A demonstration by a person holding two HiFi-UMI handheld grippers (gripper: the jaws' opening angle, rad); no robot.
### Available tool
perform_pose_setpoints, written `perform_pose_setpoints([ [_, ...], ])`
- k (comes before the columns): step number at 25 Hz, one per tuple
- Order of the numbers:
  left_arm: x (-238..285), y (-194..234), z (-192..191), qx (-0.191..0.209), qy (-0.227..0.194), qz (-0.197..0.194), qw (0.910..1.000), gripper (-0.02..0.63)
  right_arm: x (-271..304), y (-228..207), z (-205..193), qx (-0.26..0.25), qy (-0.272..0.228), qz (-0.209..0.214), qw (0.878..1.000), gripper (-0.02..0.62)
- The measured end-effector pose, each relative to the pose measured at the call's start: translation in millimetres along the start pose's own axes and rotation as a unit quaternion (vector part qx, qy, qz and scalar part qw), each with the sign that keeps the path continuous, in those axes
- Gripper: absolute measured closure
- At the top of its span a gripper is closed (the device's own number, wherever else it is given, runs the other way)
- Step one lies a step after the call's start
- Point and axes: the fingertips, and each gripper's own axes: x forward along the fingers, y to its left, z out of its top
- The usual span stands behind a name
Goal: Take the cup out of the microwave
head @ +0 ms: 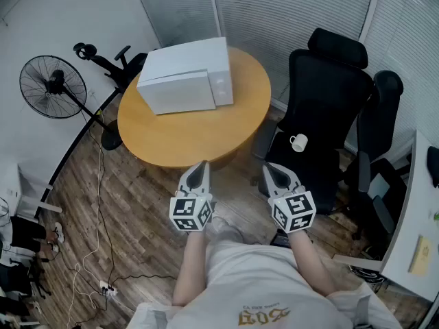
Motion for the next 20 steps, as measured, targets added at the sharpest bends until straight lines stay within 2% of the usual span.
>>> perform_pose_setpoints([
  [5,-12,-8,-8,0.001,0.006,-0.006,1.0,0.592,-11,13,-7,0.003,0.003,0.013,1.0,0.583],
  [12,-22,-1,-4,-0.006,-0.001,-0.008,0.9999,0.592,-12,19,-6,0.017,-0.005,0.005,1.0,0.583],
  [13,-22,-1,-5,-0.017,-0.002,-0.012,0.9998,0.524,-12,20,-7,0.024,-0.004,0.009,1.0,0.576],
  [14,-22,-1,-6,-0.03,-0.002,-0.014,0.9994,0.416,-11,22,-9,0.029,0.002,0.015,0.999,0.48],
  [15,-22,0,-8,-0.043,-0.003,-0.014,0.999,0.332,-10,24,-10,0.03,0.007,0.017,0.999,0.35],
  [16,-23,1,-8,-0.052,-0.003,-0.012,0.9986,0.291,-9,25,-11,0.027,0.01,0.015,0.999,0.333],
  [17,-24,2,-8,-0.054,-0.003,-0.01,0.9985,0.27,-10,26,-10,0.024,0.01,0.011,1.0,0.331],
  [20,-28,2,-8,-0.046,-0.002,-0.004,0.9989,0.265,-12,28,-9,0.021,0.008,0.006,1.0,0.314],
])
